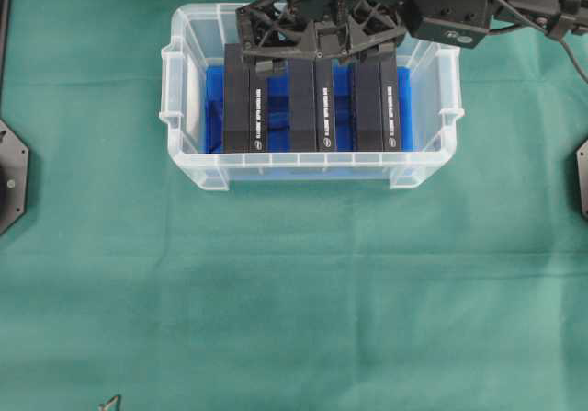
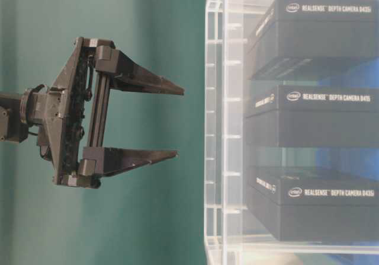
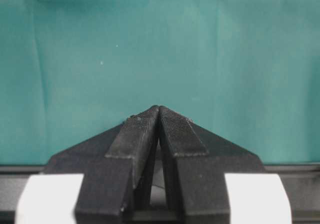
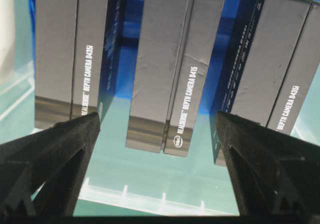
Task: Take the box out of the case with the right arm.
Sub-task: 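Move the open right gripper over the middle black box in the case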
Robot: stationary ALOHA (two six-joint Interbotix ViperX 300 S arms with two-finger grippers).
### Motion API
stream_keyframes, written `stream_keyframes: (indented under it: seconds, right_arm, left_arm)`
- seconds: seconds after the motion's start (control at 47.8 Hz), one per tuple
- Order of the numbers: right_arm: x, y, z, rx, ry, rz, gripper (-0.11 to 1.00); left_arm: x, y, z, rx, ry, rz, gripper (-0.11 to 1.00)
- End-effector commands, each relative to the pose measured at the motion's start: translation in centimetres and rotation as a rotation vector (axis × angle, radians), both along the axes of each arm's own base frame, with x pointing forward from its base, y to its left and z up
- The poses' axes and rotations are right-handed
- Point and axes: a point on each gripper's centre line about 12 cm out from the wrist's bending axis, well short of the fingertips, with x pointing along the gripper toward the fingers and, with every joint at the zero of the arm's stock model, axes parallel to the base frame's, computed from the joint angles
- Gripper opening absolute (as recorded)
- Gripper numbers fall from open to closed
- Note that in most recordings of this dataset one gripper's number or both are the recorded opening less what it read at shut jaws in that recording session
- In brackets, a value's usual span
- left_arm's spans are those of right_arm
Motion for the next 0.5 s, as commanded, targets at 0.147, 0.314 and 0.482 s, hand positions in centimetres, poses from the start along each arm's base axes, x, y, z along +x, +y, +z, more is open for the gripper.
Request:
stream_keyframes:
  seconds: [0.147,0.314,0.482]
  right_arm:
    - [-0.1,0.2,1.5,-0.008,-0.04,0.005,0.93]
    - [0.0,0.1,0.9,-0.006,-0.028,0.005,0.93]
    - [0.4,0.1,0.1,-0.006,-0.025,0.007,0.93]
  left_arm:
    - [0.1,0.0,0.8,0.0,-0.026,-0.001,0.0]
    - [0.1,0.0,0.8,0.0,-0.026,-0.001,0.0]
    - [0.1,0.0,0.8,0.0,-0.026,-0.001,0.0]
